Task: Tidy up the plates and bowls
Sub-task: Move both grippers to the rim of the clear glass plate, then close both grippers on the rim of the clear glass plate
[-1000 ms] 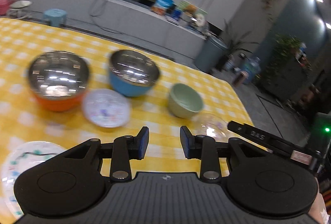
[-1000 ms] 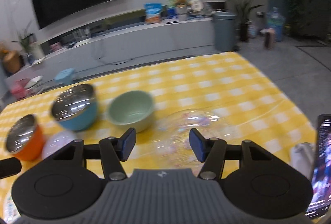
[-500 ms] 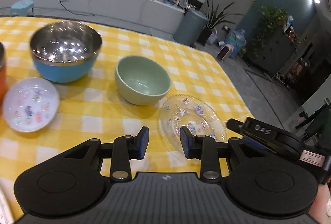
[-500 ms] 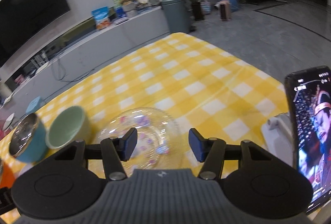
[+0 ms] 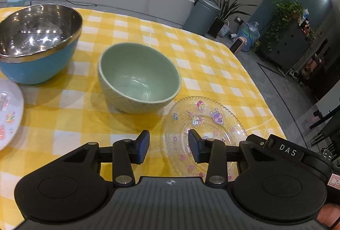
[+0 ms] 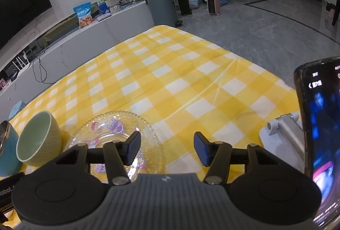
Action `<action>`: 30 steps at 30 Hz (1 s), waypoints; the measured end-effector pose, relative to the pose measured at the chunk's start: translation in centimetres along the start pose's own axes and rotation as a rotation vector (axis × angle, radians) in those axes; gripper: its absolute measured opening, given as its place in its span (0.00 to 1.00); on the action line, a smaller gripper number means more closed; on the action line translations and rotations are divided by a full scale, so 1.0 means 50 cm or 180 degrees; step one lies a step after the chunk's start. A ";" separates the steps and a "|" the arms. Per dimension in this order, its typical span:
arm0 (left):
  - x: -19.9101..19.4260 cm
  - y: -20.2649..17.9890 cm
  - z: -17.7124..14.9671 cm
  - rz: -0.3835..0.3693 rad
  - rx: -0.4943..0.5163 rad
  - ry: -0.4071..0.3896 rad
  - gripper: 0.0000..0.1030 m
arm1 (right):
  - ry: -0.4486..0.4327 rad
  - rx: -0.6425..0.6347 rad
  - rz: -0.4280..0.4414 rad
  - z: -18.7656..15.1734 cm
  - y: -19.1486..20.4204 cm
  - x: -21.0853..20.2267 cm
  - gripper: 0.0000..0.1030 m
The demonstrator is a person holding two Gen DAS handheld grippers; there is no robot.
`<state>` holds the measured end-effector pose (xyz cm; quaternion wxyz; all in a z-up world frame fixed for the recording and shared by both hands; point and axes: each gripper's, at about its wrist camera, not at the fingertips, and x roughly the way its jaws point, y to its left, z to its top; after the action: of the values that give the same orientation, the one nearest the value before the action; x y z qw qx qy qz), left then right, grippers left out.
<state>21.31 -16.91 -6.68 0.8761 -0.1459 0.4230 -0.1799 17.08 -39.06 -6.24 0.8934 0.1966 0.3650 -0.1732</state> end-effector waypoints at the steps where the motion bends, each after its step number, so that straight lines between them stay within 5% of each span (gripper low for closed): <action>1: 0.004 0.000 0.000 0.0002 0.0009 0.0015 0.44 | 0.0012 0.0007 0.0007 -0.001 0.001 0.002 0.54; 6: 0.015 -0.004 0.003 -0.0010 0.0060 0.0064 0.36 | 0.0087 -0.0007 0.0081 -0.006 0.006 0.012 0.44; 11: 0.021 -0.006 0.002 0.0018 0.0044 0.0089 0.22 | 0.0166 -0.0009 0.0204 -0.009 0.009 0.024 0.18; 23: 0.009 -0.001 0.003 0.0116 -0.0056 0.0111 0.10 | 0.0223 0.0024 0.0255 -0.019 0.008 0.013 0.13; 30: -0.049 0.032 -0.031 0.0189 -0.0239 0.0107 0.07 | 0.0461 0.0114 0.0514 -0.044 -0.007 -0.019 0.10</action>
<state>18.95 -14.60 -6.59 0.8677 -0.1630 0.4482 -0.1402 14.97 -38.15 -7.09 0.8721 0.2534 0.4083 -0.0925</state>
